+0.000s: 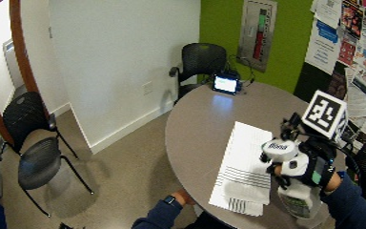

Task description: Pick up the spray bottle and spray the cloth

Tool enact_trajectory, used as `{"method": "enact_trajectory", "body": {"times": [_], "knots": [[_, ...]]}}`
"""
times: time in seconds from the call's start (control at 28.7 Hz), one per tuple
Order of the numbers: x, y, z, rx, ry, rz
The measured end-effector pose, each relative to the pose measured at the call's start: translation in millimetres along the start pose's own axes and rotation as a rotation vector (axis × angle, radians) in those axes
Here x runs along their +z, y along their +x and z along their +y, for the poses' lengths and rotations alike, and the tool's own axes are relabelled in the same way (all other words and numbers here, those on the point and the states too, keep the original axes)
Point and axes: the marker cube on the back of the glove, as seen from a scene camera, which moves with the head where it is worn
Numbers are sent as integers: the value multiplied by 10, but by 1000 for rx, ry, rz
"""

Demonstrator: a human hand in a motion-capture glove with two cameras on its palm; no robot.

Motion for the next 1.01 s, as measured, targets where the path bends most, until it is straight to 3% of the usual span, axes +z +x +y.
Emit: {"method": "enact_trajectory", "body": {"times": [0.24,0.52,1.01], "knots": [[380,11,-117,85,-238,78],[491,216,-327,187,-475,335],[447,494,-336,331,-598,345]]}}
